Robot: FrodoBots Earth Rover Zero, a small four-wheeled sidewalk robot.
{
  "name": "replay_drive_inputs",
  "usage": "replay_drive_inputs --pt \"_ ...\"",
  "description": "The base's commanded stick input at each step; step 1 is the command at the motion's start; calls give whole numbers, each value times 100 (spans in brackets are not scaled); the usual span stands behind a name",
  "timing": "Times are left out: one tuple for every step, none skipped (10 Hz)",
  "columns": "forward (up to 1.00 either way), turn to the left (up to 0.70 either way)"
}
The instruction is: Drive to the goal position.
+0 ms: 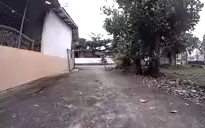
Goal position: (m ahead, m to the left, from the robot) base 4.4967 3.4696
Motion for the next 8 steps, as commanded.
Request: replay_drive_inputs --pt "70 0" --pt "70 0" --pt "70 0" --pt "70 0" --pt "70 7" --pt "70 21" --pt "70 27" --pt "70 27"
